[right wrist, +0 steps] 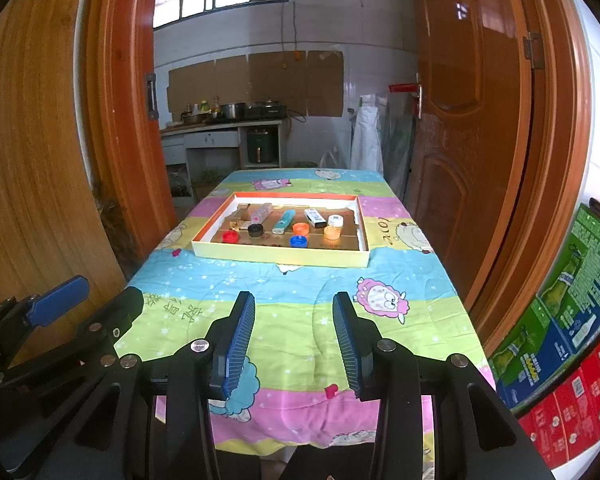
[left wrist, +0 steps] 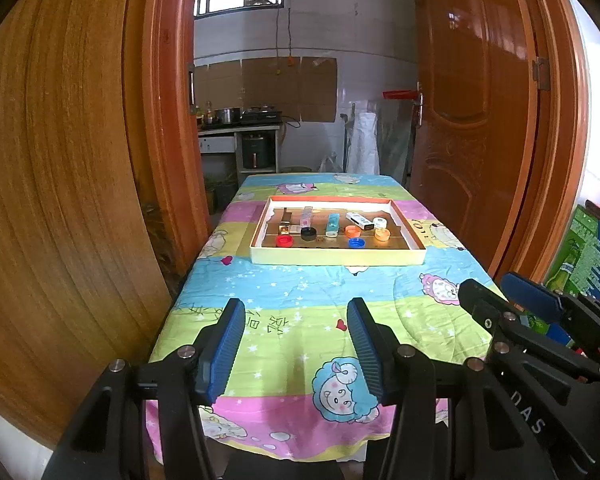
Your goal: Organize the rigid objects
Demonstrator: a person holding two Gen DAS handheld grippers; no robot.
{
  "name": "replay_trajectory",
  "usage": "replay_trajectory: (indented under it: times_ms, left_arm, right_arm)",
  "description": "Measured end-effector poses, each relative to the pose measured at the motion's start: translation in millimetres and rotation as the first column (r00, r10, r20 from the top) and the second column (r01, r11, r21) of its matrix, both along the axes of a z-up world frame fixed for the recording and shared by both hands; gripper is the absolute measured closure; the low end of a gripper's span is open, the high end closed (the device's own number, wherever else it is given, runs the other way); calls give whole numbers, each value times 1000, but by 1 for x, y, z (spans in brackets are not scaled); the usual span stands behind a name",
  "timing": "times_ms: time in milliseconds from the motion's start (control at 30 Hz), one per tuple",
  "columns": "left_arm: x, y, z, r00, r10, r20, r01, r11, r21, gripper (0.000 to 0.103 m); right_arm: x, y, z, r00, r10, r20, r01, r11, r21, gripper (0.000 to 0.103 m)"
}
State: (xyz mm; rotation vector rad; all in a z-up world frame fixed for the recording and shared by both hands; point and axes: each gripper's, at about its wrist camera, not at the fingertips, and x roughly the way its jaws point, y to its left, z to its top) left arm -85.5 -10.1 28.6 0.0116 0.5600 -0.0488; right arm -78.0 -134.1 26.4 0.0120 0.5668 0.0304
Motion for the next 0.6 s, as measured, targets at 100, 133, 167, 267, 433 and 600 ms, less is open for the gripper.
replay_trajectory:
  times_ms: [100,133,167,267,433,600]
  left_arm:
    - [0,0,0,1000,-3,0,3,1000,-1,50]
    - [0,1,0,1000,-3,0,3,1000,-2,50]
    - [0,1,1,1000,-4,0,4,1000,-4,50]
    - [0,1,0,1000,-3,1,3,1000,-2,50]
    - [-1,1,1,1000,4,10,-4,1000,-5,50]
    - [-2,2,1,1000,8,15,-8,1000,-6,50]
  right_arm:
    - [1,2,2,1000,3,-2,-3,1000,-3,61]
    - [0,2,2,1000,5,-2,-5,1000,-4,61]
    - [1,3,2,1000,6,-1,-6,1000,-5,61]
    - [0,3,3,1000,8,2,-8,1000,-7,61]
    - [1,3,3,1000,8,1,-8,1000,-9,61]
    - [-1,2,3,1000,11,1,-11,1000,-9,61]
